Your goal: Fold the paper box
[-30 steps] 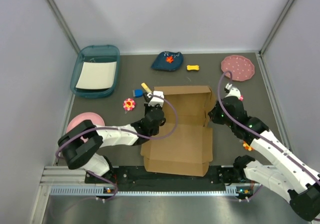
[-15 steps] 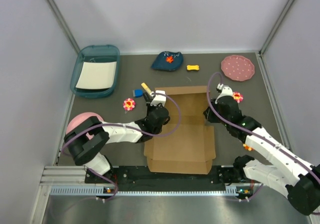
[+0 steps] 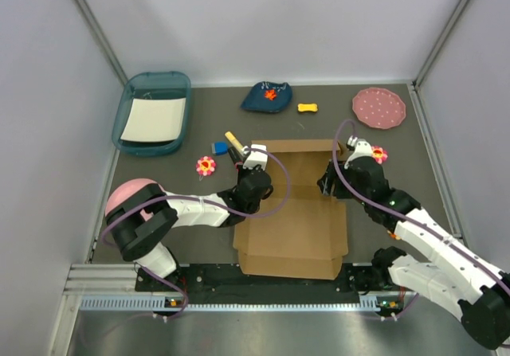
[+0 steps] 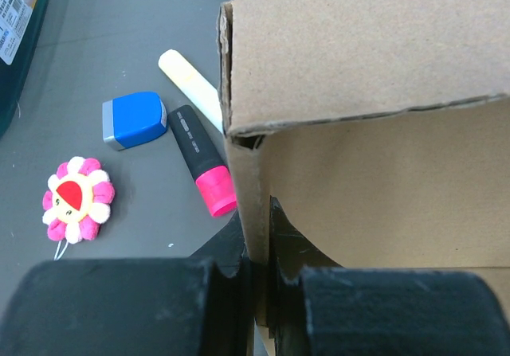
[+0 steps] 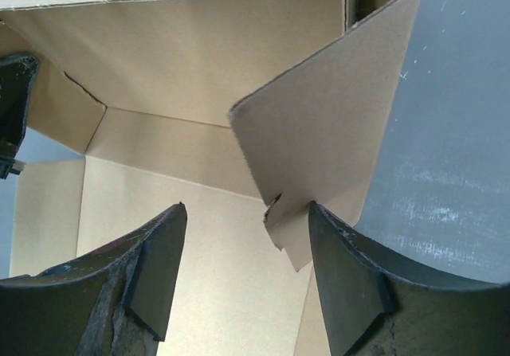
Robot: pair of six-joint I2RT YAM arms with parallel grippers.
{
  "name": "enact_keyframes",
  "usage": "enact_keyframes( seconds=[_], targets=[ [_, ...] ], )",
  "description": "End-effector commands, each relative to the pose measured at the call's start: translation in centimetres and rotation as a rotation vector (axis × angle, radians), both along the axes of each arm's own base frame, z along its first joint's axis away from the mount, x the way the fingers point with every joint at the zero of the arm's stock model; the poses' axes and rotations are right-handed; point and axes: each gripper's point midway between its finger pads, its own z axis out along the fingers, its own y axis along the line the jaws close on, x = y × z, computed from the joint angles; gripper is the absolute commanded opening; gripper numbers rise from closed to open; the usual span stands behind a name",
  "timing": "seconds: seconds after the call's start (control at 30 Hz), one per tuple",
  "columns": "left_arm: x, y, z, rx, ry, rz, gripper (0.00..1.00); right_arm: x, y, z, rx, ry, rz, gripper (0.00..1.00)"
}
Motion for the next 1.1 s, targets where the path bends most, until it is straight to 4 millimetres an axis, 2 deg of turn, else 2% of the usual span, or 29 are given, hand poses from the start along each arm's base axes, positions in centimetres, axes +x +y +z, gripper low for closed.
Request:
enact_keyframes(
  seconds=[0.0,0.17,0.37,0.47,0.57,0.6,0.7,0.73,0.8,0.87,0.9,0.97,1.07],
  targets=[
    [-0.9,0.1,-2.1,0.136,0.062,-0.057,0.00,0.2,0.4,3.7,0.042,-0.091,0.033,0.64],
    [-0.9,0.2,-2.4,0.145,0.066,-0.058,0.00,-0.6,0.5,6.8,0.082,-0.173,0.076,0.68],
    [-0.9,0.3,-2.4,0.146,0.066,-0.055,0.00,-1.6,-0.9,10.2,0.102,-0.262,0.050,0.71],
    [-0.9,0.3,-2.3,0.144,0.065,-0.053,0.00,-1.7,-2.8,11.6,0.101,-0.330,-0.033,0.71],
    [-0.9,0.4,-2.2,0.140,0.064,-0.054,0.00,-1.7,-5.8,12.3,0.108,-0.393,-0.192,0.67],
    [-1.0,0.4,-2.3,0.142,0.065,-0.054,0.00,-1.5,-7.2,12.3,0.095,-0.409,-0.268,0.66],
    [-1.0,0.4,-2.2,0.136,0.064,-0.056,0.00,-1.3,-10.0,11.2,0.066,-0.400,-0.438,0.50],
    [-1.0,0.4,-2.2,0.135,0.065,-0.056,0.00,-1.3,-10.4,10.5,0.052,-0.388,-0.468,0.44],
    [-1.1,0.4,-2.1,0.132,0.064,-0.059,0.00,-0.9,-11.2,9.6,0.042,-0.369,-0.534,0.40],
    [-1.1,0.5,-2.1,0.130,0.064,-0.057,0.00,-0.5,-11.5,8.4,0.025,-0.340,-0.564,0.37],
    [-1.2,0.5,-2.0,0.128,0.063,-0.058,0.00,0.3,-10.8,7.9,0.017,-0.321,-0.539,0.37],
    [-1.2,0.5,-2.0,0.122,0.061,-0.060,0.00,0.9,-10.7,6.6,0.005,-0.286,-0.534,0.40],
    [-1.4,0.6,-1.9,0.117,0.061,-0.062,0.00,2.0,-8.8,4.6,0.016,-0.240,-0.438,0.46]
  ],
)
